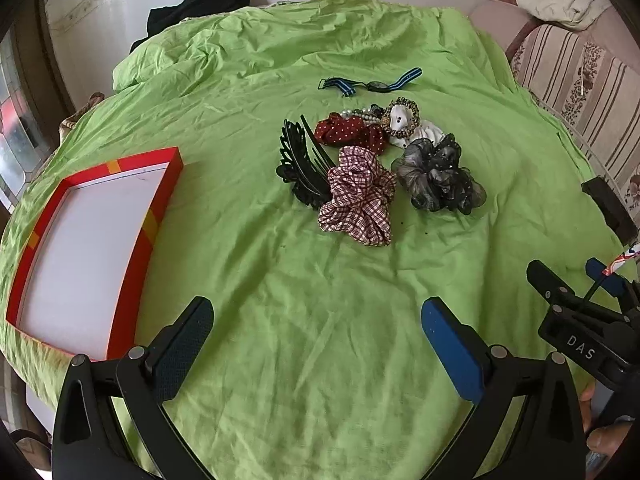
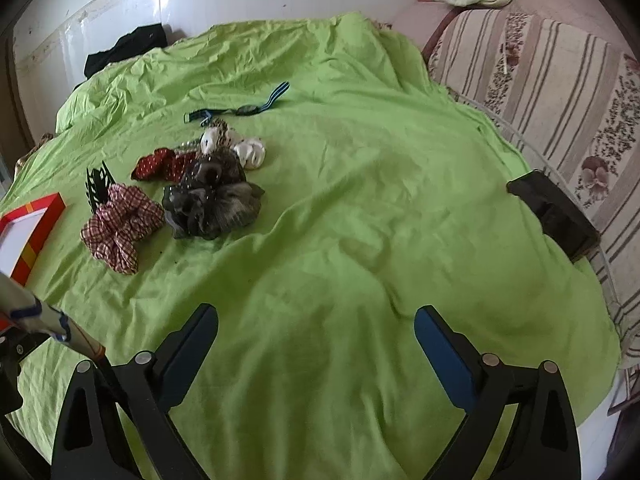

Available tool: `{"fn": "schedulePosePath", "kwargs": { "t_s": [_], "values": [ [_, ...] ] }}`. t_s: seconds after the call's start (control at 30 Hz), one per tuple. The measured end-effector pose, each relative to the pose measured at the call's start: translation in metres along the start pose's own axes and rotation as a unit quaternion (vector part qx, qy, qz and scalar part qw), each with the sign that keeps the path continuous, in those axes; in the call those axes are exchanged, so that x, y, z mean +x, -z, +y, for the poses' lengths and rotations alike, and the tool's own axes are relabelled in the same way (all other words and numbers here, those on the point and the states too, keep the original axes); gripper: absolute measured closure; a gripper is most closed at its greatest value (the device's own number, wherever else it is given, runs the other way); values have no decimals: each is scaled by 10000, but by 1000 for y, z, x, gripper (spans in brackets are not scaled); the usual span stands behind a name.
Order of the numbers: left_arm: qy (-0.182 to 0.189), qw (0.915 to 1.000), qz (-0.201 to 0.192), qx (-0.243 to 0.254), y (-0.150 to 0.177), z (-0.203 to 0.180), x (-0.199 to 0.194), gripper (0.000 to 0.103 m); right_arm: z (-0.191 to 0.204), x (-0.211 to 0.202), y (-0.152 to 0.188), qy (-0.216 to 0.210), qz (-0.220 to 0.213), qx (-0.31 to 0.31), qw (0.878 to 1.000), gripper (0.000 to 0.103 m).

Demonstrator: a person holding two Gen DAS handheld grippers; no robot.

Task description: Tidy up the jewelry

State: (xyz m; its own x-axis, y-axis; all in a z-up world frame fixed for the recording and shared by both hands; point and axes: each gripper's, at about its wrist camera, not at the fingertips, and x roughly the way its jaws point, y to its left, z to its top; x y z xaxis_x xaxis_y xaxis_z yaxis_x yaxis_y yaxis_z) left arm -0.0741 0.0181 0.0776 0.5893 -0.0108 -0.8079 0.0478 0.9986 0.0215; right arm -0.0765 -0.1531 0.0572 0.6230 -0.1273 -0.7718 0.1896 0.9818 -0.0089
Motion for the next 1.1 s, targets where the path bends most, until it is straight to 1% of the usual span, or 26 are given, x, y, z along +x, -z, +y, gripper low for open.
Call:
{"fn": "schedulePosePath", "kwargs": {
  "t_s": [0.23,0.37,0.47,0.53,0.63,0.8,0.87,0.9,0.97,1.0,1.1],
  "values": [
    [-39,9998,46,-186,-11,17,16,0,8,11,-7,-96,42,-181,9998,5],
    [-67,9994,83,-320,-19,27,25,0,4,14,-11,-90,28,-189,9998,5],
    [-37,9993,90,-368,-21,32,27,0,-3,19,-11,-128,122,-121,9998,10],
    [59,9991,117,-407,-24,36,26,1,-9,23,-13,-215,207,-33,9995,14],
    [256,9985,138,-457,-32,43,23,14,-21,27,-19,-471,218,179,9985,15],
    [622,9964,-26,-572,-58,51,26,15,-27,40,-34,-991,334,470,9934,16],
    [759,9951,-9,-641,-66,51,32,15,-26,44,-40,-1282,350,581,9894,17],
    [901,9936,9,-679,-70,50,36,15,-24,46,-43,-1450,344,619,9869,17],
    [1074,9921,84,-643,-76,44,46,15,-18,50,-50,-1740,333,629,9822,17],
    [1158,9916,124,-570,-78,39,53,16,-13,52,-53,-1864,331,614,9800,17],
    [1334,9900,271,-379,-78,25,68,26,-1,60,-63,-2115,348,554,9752,17]
  ]
}}
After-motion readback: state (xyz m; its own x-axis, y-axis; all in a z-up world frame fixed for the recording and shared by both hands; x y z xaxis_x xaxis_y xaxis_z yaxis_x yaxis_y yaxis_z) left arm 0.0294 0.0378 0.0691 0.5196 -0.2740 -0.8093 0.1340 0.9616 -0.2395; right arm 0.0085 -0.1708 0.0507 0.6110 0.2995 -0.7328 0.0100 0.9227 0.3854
